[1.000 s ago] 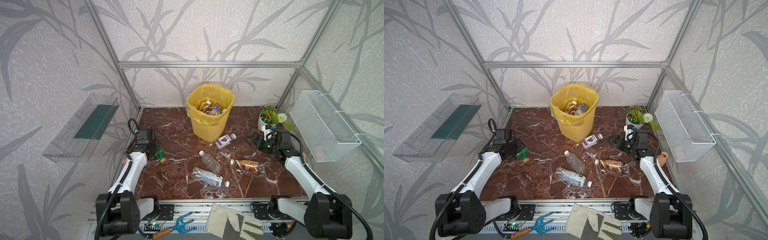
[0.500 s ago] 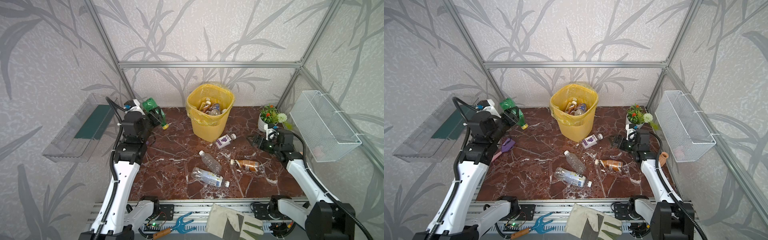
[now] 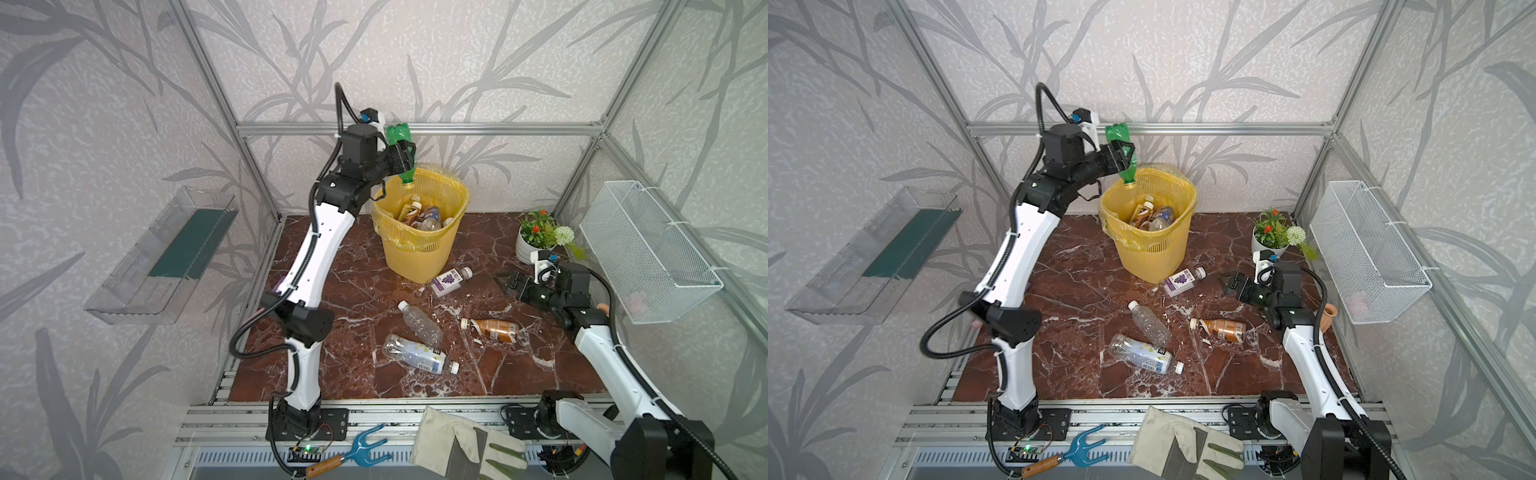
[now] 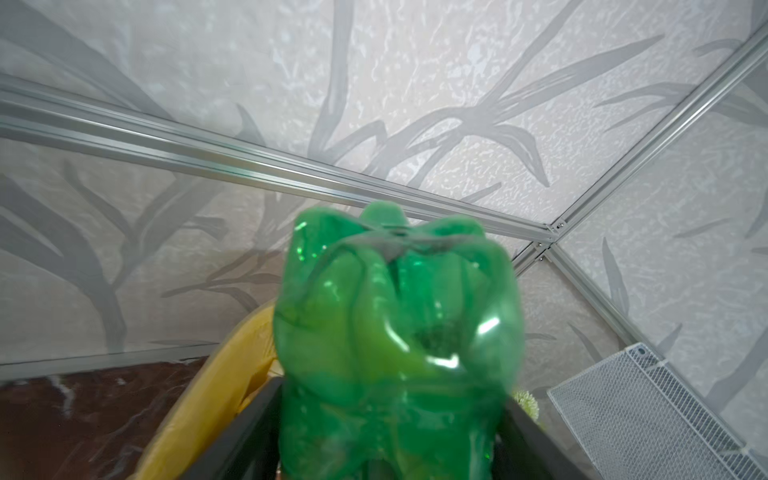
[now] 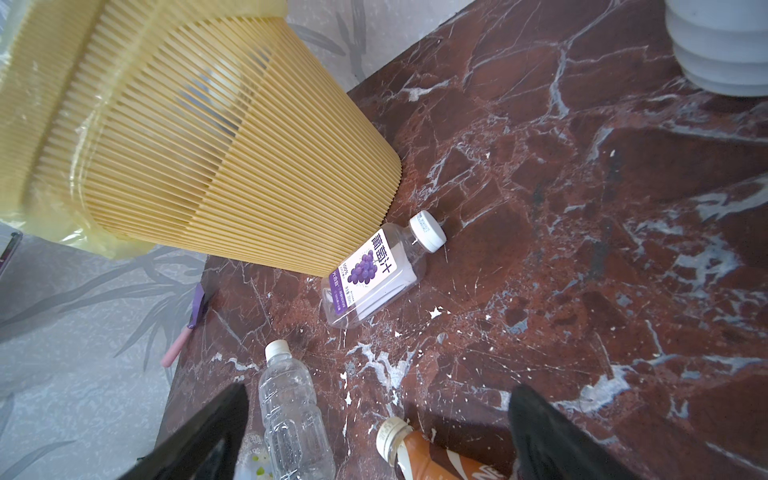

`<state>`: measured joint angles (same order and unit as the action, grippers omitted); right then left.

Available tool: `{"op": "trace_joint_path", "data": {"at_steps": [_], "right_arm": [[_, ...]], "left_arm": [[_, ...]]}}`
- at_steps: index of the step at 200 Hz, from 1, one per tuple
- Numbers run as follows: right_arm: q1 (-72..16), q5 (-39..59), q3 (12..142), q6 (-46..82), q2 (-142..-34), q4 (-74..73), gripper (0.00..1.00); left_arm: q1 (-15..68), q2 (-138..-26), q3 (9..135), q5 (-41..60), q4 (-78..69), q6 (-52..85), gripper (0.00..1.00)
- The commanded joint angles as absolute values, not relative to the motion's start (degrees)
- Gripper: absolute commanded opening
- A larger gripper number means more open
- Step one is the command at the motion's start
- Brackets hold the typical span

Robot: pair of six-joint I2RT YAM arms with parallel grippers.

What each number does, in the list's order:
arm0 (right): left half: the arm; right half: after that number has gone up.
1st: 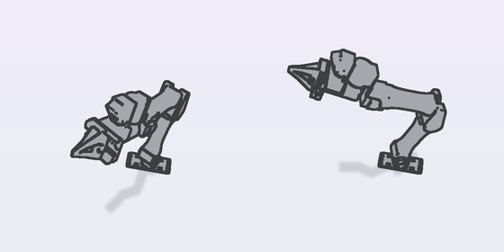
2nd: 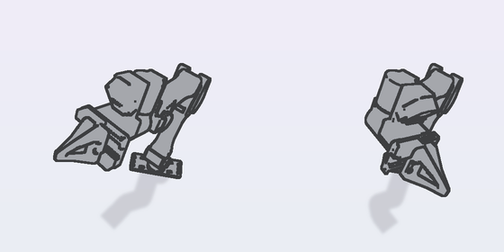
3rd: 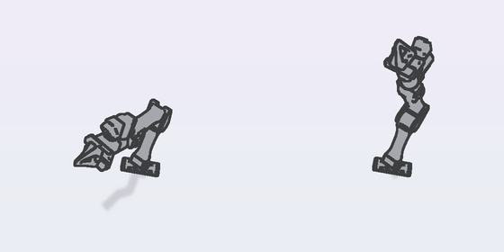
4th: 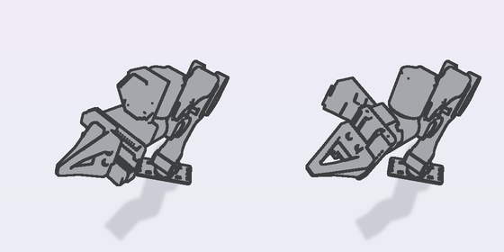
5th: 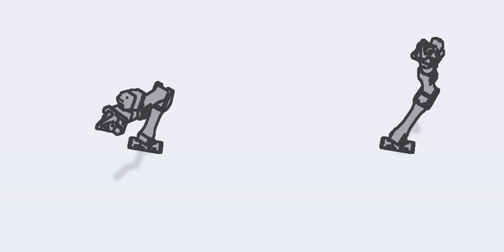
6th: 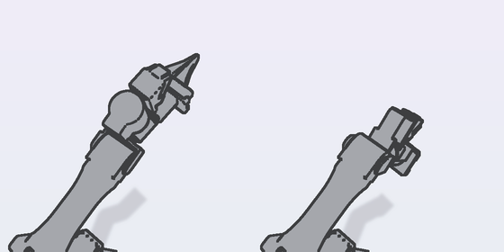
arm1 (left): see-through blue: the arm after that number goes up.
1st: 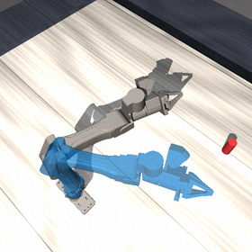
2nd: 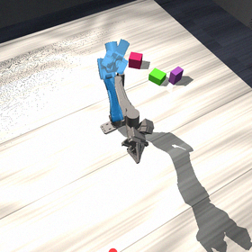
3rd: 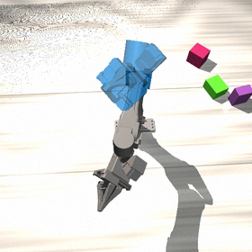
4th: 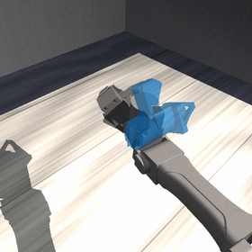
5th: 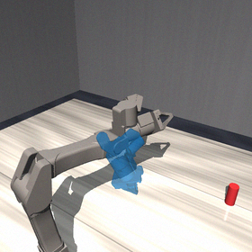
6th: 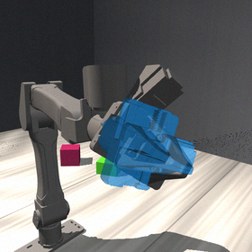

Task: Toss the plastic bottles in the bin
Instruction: 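Lift the green soda bottle with the left gripper and drop it into the yellow bin, then withdraw the left gripper while the right gripper grasps the brown coffee-milk bottle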

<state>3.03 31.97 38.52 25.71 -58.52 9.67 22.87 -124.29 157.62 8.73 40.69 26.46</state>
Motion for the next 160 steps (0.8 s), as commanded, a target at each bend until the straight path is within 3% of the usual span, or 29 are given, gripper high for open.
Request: {"op": "trace_joint_path", "data": {"at_steps": [1, 15, 47, 106, 160], "right_arm": [[3.66, 31.51, 39.2, 24.46, -56.4, 12.14, 0.99], [3.95, 31.29, 39.15, 24.1, -55.9, 12.71, 0.99], [4.22, 31.03, 38.89, 23.9, -55.55, 13.71, 0.99], [4.18, 30.32, 38.9, 24.33, -55.23, 14.05, 0.99], [3.68, 29.19, 41.43, 21.81, -56.43, 17.9, 0.97]], "left_arm": [[22.37, -130.19, 172.34, 9.21, 63.51, 26.0, 0.94], [22.65, -125.39, 164.31, 8.3, 58.37, 25.33, 0.99], [24.17, -109.92, 137.48, 2.89, 39.36, 22.49, 0.99], [26.25, -99.49, 123.32, 2.55, 33.84, 20.18, 0.99], [26.53, -80.86, 95.12, -3.01, 15.37, 17.33, 0.99]]}}
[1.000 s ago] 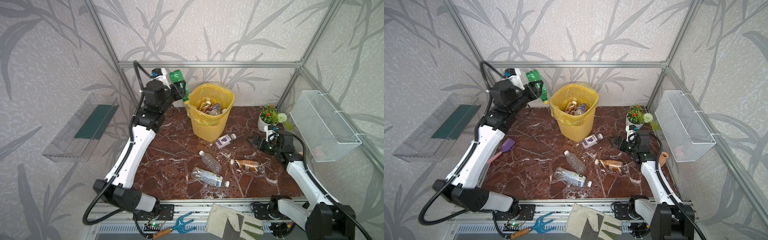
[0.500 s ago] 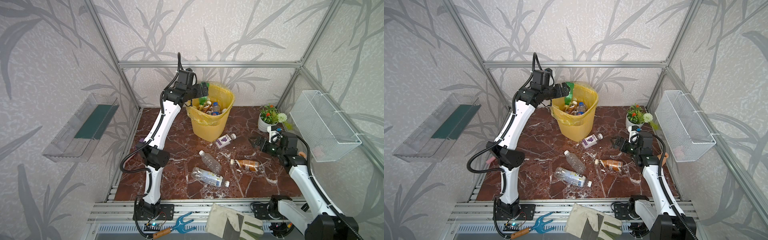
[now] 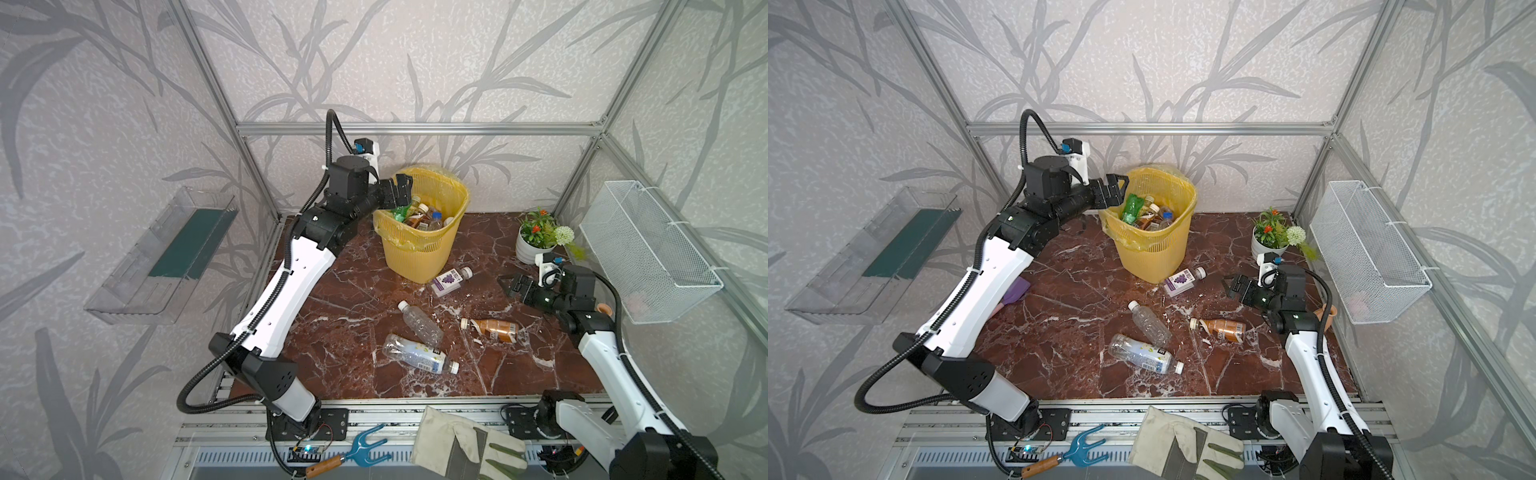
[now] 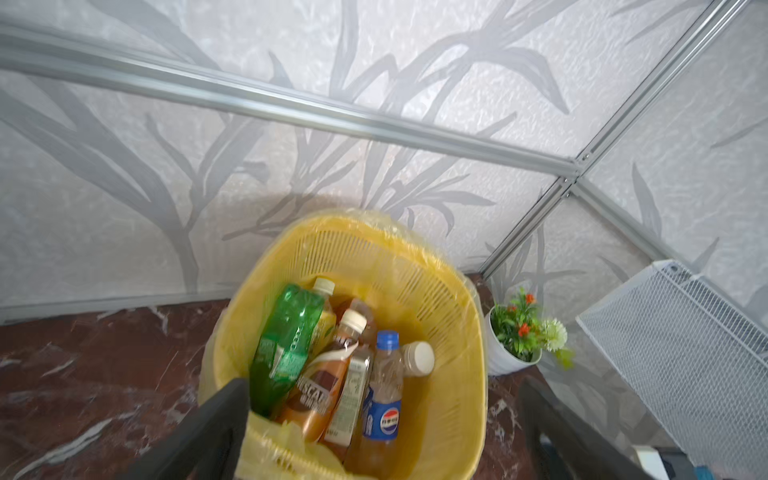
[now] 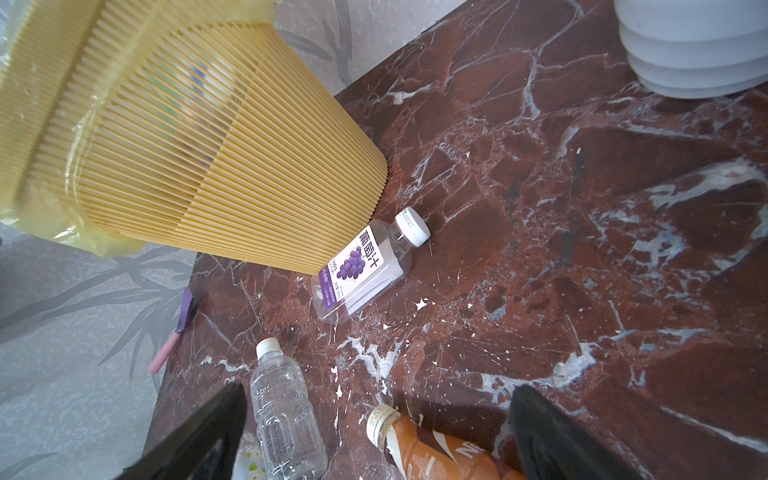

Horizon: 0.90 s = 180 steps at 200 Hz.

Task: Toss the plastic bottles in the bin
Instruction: 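Withdraw the left gripper while the right gripper grasps the brown coffee-milk bottle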

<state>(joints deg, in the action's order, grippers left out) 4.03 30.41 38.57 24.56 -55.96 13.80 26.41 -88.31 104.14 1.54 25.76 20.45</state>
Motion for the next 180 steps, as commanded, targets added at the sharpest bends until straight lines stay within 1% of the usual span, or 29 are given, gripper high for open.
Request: {"op": "trace_joint_path", "data": {"at_steps": [1, 22, 54, 84, 121, 140, 159, 180], "right_arm": [[3.6, 29.05, 41.64, 21.5, -56.52, 18.22, 0.97], [-1.13, 23.7, 46.51, 12.99, -58.88, 27.52, 0.96], [-9.49, 16.0, 52.3, 3.4, -63.92, 36.45, 0.96], [-15.34, 8.59, 56.24, -4.43, -67.7, 42.4, 0.95], [-21.0, 0.12, 59.62, -15.87, -72.38, 50.21, 0.94], [-22.46, -0.48, 59.93, -19.92, -74.77, 52.99, 0.94], [-22.94, 1.24, 60.16, -21.5, -76.79, 53.94, 0.94], [-23.03, 2.1, 60.42, -22.36, -79.31, 54.31, 0.88]], "left_arm": [[26.54, -80.55, 94.54, -3.26, 15.11, 17.32, 0.99], [26.5, -74.55, 85.61, -8.04, 12.05, 17.17, 0.99], [26.21, -69.2, 77.9, -15.98, 16.31, 20.53, 0.99], [24.73, -66.25, 71.45, -19.12, 19.47, 23.88, 1.0], [19.26, -62.99, 63.64, -14.38, 19.12, 33.05, 0.99], [15.8, -61.93, 60.77, -10.53, 18.23, 36.66, 0.99], [14.28, -61.2, 59.22, -9.17, 17.99, 37.67, 0.99], [13.8, -60.9, 59.05, -9.05, 18.59, 36.88, 0.99]]}}
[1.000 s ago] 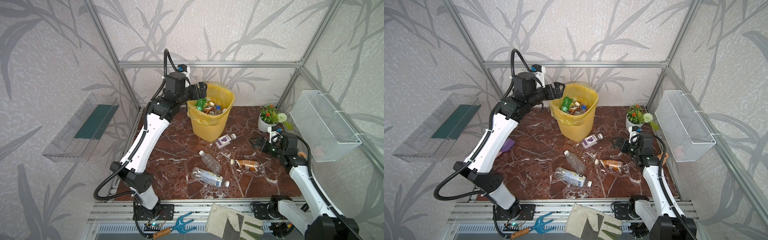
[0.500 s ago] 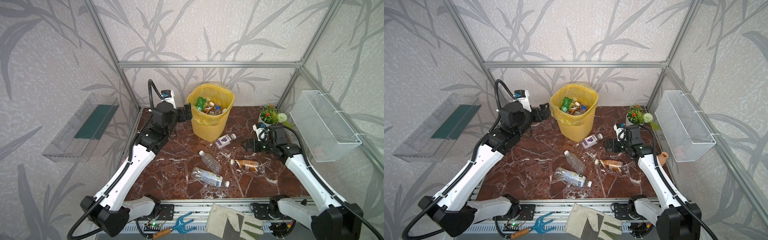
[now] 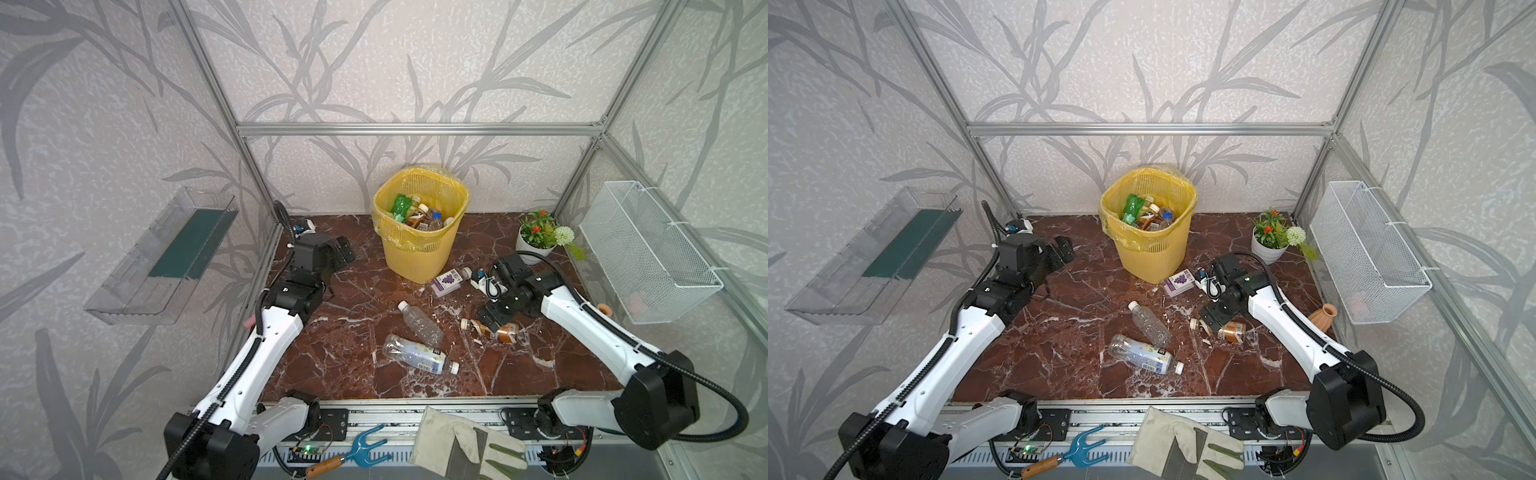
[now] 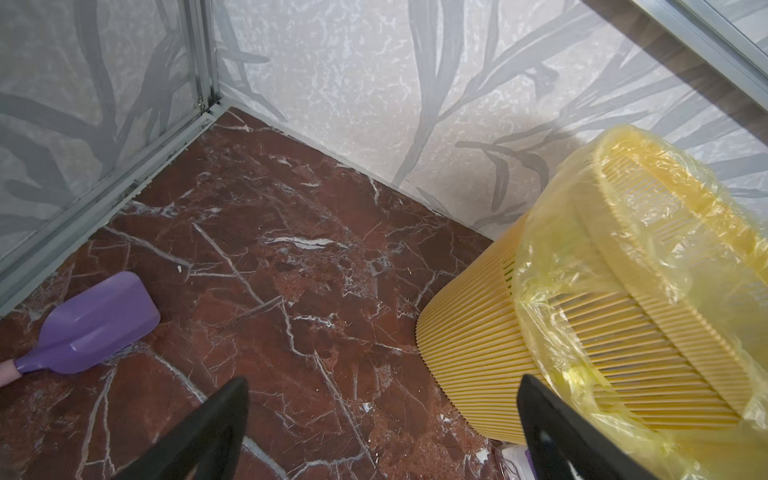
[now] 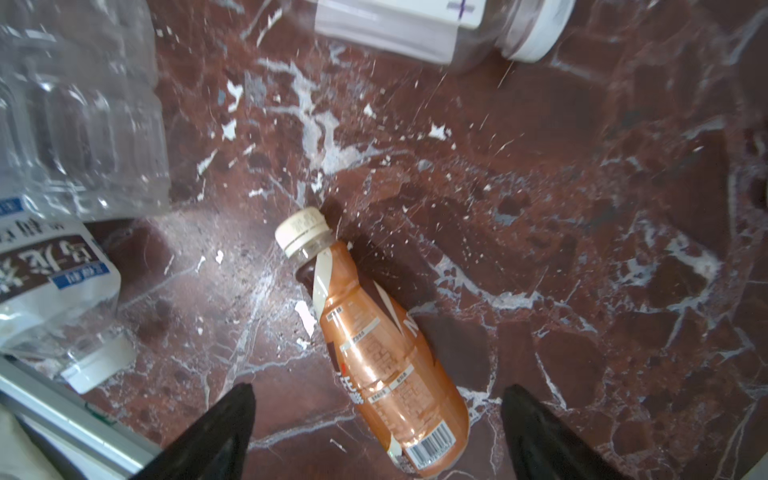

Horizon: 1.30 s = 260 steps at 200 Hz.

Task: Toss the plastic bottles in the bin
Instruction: 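Withdraw the left gripper while the right gripper grasps the brown coffee-milk bottle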

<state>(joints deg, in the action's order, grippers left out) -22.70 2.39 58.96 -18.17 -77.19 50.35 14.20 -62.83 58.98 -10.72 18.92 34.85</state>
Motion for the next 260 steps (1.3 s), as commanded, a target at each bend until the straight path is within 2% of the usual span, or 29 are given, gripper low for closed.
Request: {"op": "trace_joint_path", "data": {"at_steps": [1, 31, 133, 166, 184, 209, 260], "right_arm": [[-23.07, 2.02, 60.4, -22.38, -79.52, 54.32, 0.88], [-23.2, -0.85, 60.43, -22.32, -84.4, 54.65, 0.85], [-24.47, -0.13, 59.9, -22.06, -95.83, 52.83, 0.8], [-24.95, -1.31, 60.01, -21.53, -99.17, 52.98, 0.71], [-25.14, -1.14, 59.93, -21.32, -98.97, 52.52, 0.7], [-25.14, -0.56, 60.03, -21.1, -96.61, 52.23, 0.56], [-22.44, 6.43, 60.47, -18.11, -83.7, 49.7, 0.56]], "left_arm": [[13.8, -60.91, 59.06, -9.05, 18.7, 36.86, 0.99], [13.36, -60.82, 59.07, -8.75, 19.23, 36.43, 0.99], [12.48, -60.43, 58.89, -8.9, 20.17, 36.26, 0.99], [12.22, -60.12, 58.89, -8.97, 20.42, 36.32, 0.99], [12.13, -59.9, 58.8, -9.05, 20.49, 36.37, 0.99], [12.0, -59.84, 58.76, -9.05, 20.54, 36.48, 0.99], [11.79, -59.9, 58.39, -9.09, 20.65, 37.14, 0.99]]}}
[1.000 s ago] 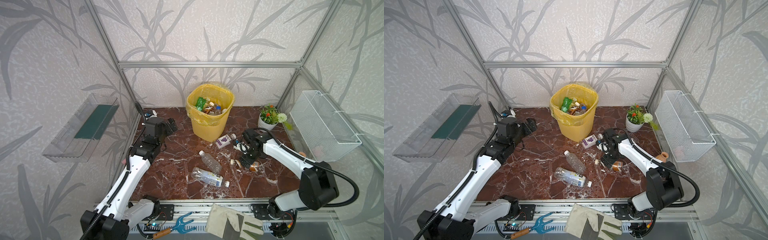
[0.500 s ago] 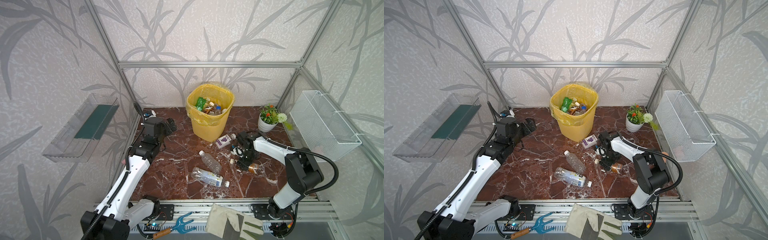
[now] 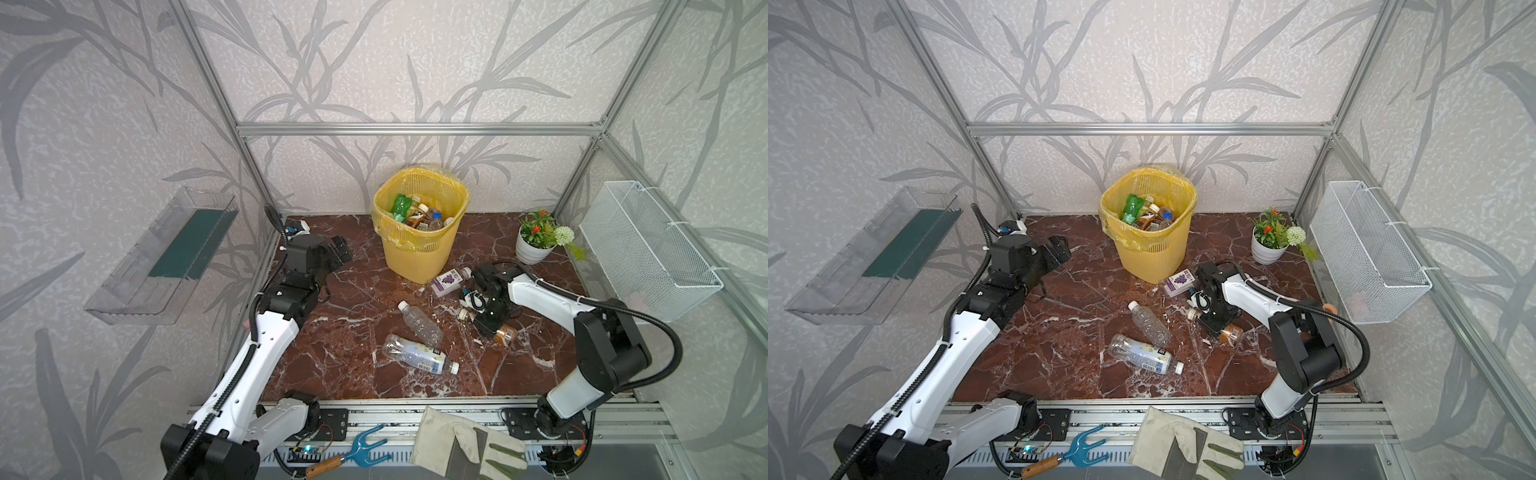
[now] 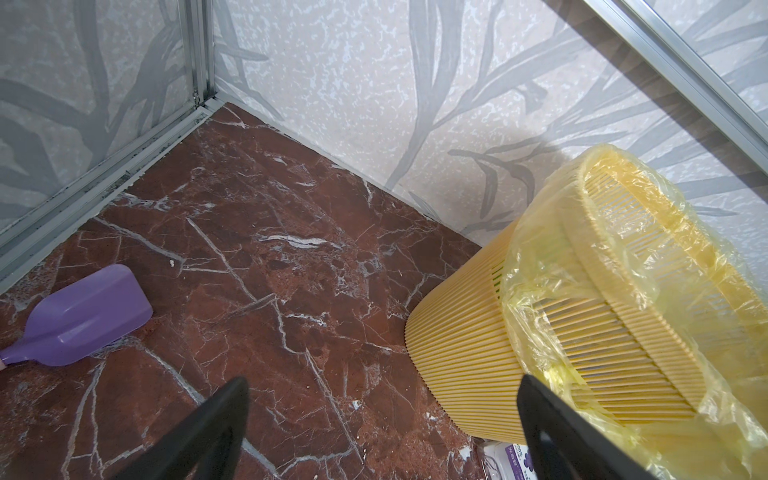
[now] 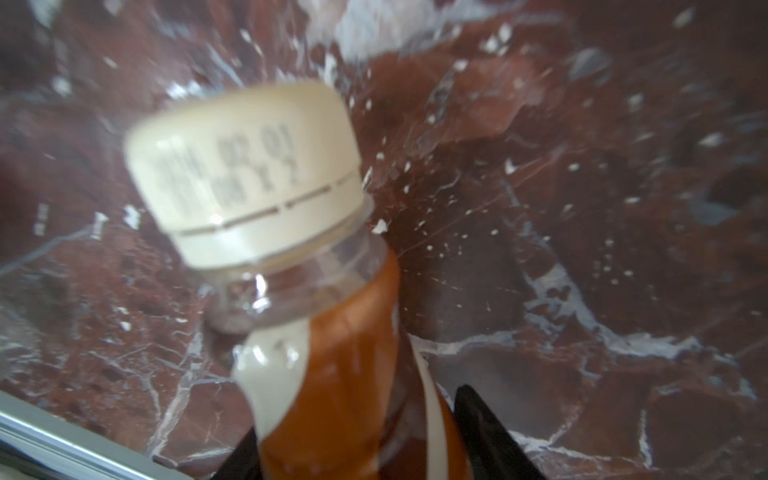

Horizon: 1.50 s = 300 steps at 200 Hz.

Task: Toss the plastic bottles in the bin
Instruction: 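Withdraw the left gripper while the right gripper grasps the brown coffee-milk bottle, then lift the coffee-milk bottle with the right gripper and drop it into the yellow bin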

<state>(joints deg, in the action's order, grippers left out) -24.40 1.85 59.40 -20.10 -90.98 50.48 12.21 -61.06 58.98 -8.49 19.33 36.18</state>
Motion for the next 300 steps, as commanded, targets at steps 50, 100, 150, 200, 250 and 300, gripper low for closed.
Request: {"op": "trace_joint_path", "data": {"at_steps": [50, 100, 150, 200, 250, 300], "right_arm": [[-12.37, 21.14, 58.84, -10.52, -66.2, 40.86, 0.56], [1.52, 37.55, 49.52, 11.66, -50.66, 16.54, 0.56], [5.97, 44.37, 46.31, 36.77, -55.24, -7.91, 0.54], [0.92, 44.74, 56.81, 56.67, -69.38, -30.76, 0.52], [-15.09, 40.66, 89.93, 47.11, -91.3, -10.88, 0.56], [-12.98, 35.42, 100.3, 43.34, -96.55, 2.42, 0.99]], "left_arm": [[11.45, -60.27, 57.42, -9.36, 20.62, 37.44, 0.99], [10.81, -61.08, 55.91, -9.32, 20.93, 37.8, 0.99], [10.37, -60.78, 55.29, -9.65, 22.03, 37.45, 0.99], [10.15, -59.07, 53.65, -9.59, 22.17, 37.17, 0.99], [10.04, -59.57, 53.47, -7.97, 22.4, 38.02, 0.99], [9.67, -62.96, 57.58, -5.36, 25.39, 36.89, 0.99]]}}
